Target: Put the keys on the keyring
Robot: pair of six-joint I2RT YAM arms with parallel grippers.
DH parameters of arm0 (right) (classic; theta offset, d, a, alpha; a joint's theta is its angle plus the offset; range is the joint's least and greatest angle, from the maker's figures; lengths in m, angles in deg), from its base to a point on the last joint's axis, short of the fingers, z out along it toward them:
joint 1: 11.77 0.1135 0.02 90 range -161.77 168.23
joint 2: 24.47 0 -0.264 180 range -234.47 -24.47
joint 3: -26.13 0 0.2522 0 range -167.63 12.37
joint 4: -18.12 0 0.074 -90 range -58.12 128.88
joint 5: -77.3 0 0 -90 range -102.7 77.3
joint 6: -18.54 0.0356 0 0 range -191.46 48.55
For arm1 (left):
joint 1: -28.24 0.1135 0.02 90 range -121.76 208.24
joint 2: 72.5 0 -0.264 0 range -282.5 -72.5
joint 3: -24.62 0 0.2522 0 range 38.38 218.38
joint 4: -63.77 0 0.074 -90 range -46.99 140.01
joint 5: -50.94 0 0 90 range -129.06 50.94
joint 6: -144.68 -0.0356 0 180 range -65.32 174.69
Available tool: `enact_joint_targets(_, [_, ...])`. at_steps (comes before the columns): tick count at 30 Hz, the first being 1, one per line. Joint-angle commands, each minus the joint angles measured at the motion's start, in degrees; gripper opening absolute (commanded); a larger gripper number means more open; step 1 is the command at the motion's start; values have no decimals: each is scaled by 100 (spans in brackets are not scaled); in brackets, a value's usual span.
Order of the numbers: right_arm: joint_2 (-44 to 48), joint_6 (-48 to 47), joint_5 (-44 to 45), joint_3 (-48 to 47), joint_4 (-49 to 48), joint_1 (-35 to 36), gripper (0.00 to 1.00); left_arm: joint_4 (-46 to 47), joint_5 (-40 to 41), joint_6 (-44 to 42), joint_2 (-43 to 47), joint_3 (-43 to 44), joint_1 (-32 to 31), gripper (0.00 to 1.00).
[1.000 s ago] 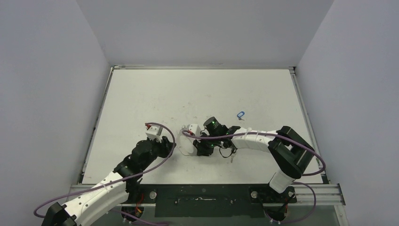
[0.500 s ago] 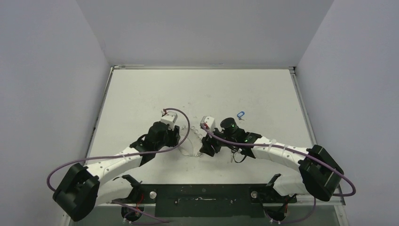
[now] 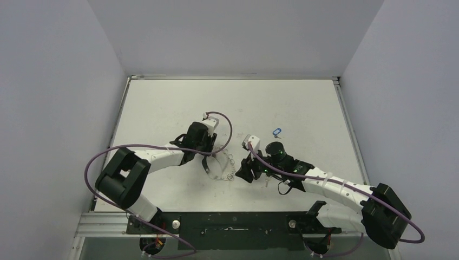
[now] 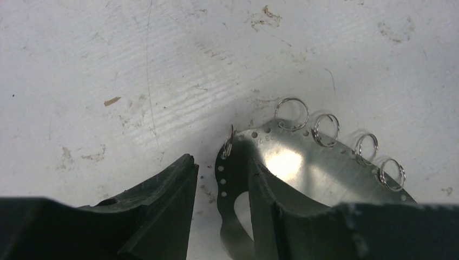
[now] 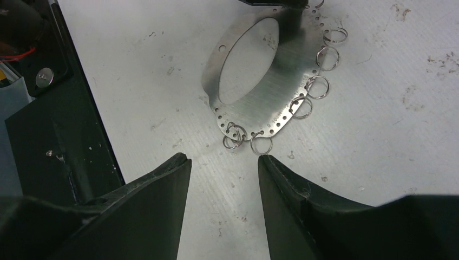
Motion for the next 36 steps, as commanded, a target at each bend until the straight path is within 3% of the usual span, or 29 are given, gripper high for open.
enact_joint_targets(1, [276,79,107,43,-113,-53,50,366,-254,-242,-433,464,96,37])
enact_joint_targets(10, [340,35,67,8,58,-60,50,593,-289,-299,-881,576,140,25])
enact_joint_targets(18, [263,150,-24,-93,55,-63,50,494,-364,-326,-955,649,150,0])
enact_joint_targets(29, [426,167,32,-69,-112,-63,51,345,-429,-637,37,349,150,0])
enact_joint_targets(36, [949,-202,-2,211,-605,-98,65,-172,-1190,-976,1159,101,124,0])
